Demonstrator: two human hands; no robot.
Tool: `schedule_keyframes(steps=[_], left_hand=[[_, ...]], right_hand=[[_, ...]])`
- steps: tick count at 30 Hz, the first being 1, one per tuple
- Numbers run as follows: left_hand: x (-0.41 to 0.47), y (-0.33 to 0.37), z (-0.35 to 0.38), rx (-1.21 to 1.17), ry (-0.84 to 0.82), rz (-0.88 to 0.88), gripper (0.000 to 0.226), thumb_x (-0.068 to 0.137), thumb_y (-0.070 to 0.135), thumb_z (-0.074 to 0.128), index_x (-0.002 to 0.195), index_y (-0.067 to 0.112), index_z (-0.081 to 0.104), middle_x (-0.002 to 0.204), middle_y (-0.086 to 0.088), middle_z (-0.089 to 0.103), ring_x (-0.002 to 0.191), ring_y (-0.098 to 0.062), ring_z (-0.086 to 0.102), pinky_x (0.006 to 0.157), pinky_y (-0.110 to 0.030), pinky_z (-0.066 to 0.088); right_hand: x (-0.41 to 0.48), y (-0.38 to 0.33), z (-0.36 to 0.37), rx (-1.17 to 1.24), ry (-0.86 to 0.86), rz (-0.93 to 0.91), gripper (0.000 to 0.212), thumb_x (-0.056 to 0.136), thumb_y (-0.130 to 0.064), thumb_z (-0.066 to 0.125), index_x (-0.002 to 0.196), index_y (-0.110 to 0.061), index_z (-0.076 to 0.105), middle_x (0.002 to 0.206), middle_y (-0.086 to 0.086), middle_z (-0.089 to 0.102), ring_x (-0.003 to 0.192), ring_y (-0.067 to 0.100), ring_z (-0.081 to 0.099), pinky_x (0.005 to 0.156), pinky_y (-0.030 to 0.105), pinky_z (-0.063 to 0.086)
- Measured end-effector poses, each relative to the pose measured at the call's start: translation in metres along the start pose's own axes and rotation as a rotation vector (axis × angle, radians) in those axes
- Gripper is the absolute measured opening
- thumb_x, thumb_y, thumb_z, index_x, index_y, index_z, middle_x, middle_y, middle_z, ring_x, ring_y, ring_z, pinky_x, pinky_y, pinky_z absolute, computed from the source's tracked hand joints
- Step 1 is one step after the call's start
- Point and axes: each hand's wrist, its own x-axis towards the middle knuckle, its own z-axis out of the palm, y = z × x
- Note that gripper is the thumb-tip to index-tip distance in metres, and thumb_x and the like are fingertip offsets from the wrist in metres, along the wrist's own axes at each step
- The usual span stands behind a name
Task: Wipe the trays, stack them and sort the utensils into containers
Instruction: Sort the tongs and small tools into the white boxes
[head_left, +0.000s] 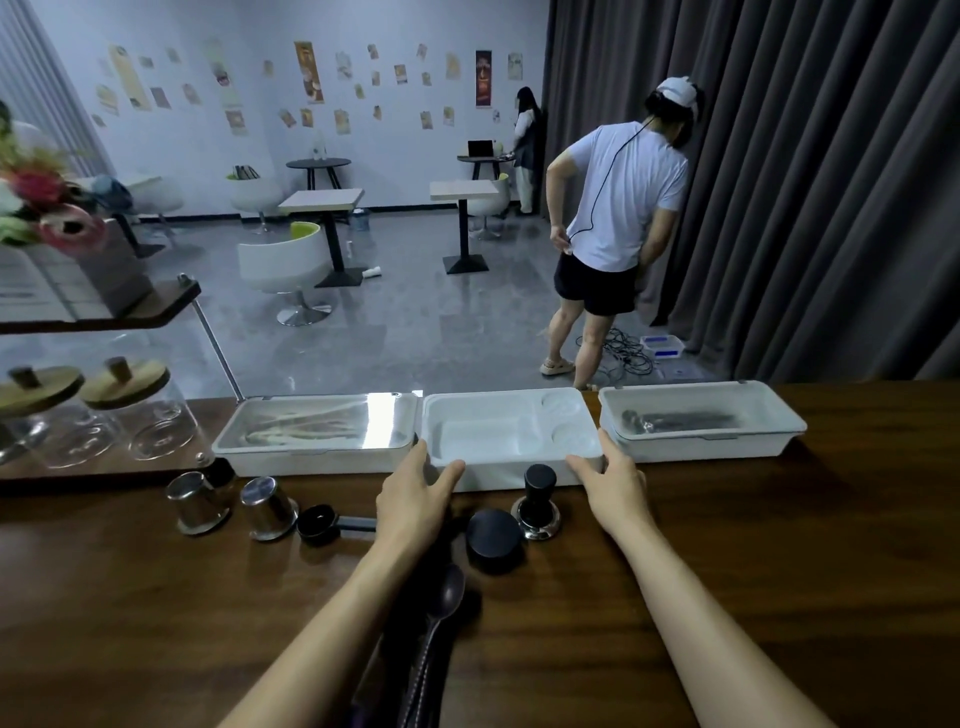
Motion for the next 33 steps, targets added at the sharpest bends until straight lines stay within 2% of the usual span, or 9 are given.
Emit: schedule_keyframes(steps=[4,10,13,16,24,27,29,31,33], left_hand=[[-0.003,0.003,-0.002,-0.004,0.011,0.034,0.028,0.092,0.052,0.064,0.092,0.027,0.051,0.083,0.005,0.062,0.083,-0.022,0.057,0.071,-0.038,0.040],[-0.007,0.015,-0.014,-0.029,0.055,0.100,0.036,0.092,0.051,0.063,0.119,0.027,0.059,0.090,0.007,0.067,0.087,-0.014,0.061,0.085,-0.042,0.051],[-0.009,0.023,-0.025,-0.066,0.060,0.165,0.035,0.092,0.052,0.063,0.122,0.036,0.059,0.099,0.012,0.070,0.095,-0.012,0.063,0.085,-0.041,0.052],[-0.013,0.032,-0.037,-0.097,0.092,0.219,0.032,0.090,0.055,0.062,0.116,0.037,0.061,0.091,0.010,0.068,0.089,-0.014,0.064,0.076,-0.037,0.051],[-0.063,0.057,-0.061,-0.102,0.099,0.319,0.028,0.095,0.050,0.061,0.118,0.034,0.060,0.099,0.014,0.068,0.096,-0.007,0.062,0.078,-0.036,0.051],[-0.099,0.057,-0.056,-0.100,0.106,0.299,0.025,0.093,0.051,0.062,0.114,0.036,0.057,0.094,0.013,0.065,0.089,-0.013,0.065,0.078,-0.041,0.052],[-0.126,0.057,-0.049,-0.125,0.101,0.298,0.025,0.093,0.048,0.064,0.115,0.040,0.056,0.095,0.014,0.066,0.088,-0.014,0.066,0.074,-0.037,0.053],[-0.153,0.057,-0.040,-0.145,0.096,0.292,0.030,0.093,0.044,0.066,0.121,0.042,0.056,0.102,0.018,0.067,0.092,-0.009,0.064,0.072,-0.025,0.049],[-0.180,0.055,-0.030,-0.144,0.106,0.283,0.035,0.093,0.043,0.068,0.126,0.043,0.056,0.099,0.017,0.066,0.086,-0.008,0.061,0.070,-0.023,0.043]], right_hand=[[-0.004,-0.006,-0.004,0.034,0.023,-0.033,0.060,0.096,-0.033,0.066,0.151,-0.022,0.044,0.155,0.003,0.043,0.142,0.028,0.038,0.115,0.041,0.034],[-0.014,-0.017,-0.012,0.085,0.074,-0.092,0.053,0.096,-0.029,0.066,0.146,-0.019,0.051,0.155,-0.002,0.043,0.141,0.020,0.041,0.113,0.030,0.032],[-0.022,-0.027,-0.020,0.133,0.083,-0.113,0.055,0.097,-0.029,0.065,0.148,-0.021,0.048,0.156,-0.001,0.041,0.143,0.020,0.038,0.117,0.034,0.032],[-0.033,-0.037,-0.030,0.143,0.096,-0.162,0.055,0.096,-0.033,0.065,0.148,-0.024,0.048,0.157,-0.004,0.040,0.143,0.019,0.040,0.118,0.040,0.035],[-0.088,-0.046,-0.065,0.089,0.194,-0.246,0.055,0.097,-0.036,0.063,0.149,-0.025,0.046,0.156,-0.001,0.041,0.139,0.020,0.044,0.111,0.031,0.038],[-0.114,-0.035,-0.081,0.030,0.228,-0.251,0.056,0.097,-0.040,0.062,0.149,-0.029,0.046,0.155,-0.001,0.044,0.139,0.023,0.043,0.116,0.043,0.038],[-0.135,-0.025,-0.094,0.013,0.239,-0.240,0.057,0.097,-0.041,0.061,0.149,-0.028,0.045,0.155,0.000,0.043,0.139,0.025,0.043,0.115,0.044,0.038],[-0.157,-0.011,-0.107,0.024,0.229,-0.232,0.058,0.097,-0.039,0.062,0.150,-0.028,0.044,0.157,0.000,0.041,0.137,0.022,0.046,0.111,0.037,0.039],[-0.177,0.008,-0.118,0.048,0.199,-0.231,0.058,0.097,-0.037,0.062,0.151,-0.026,0.043,0.158,-0.003,0.037,0.138,0.021,0.045,0.110,0.032,0.038]])
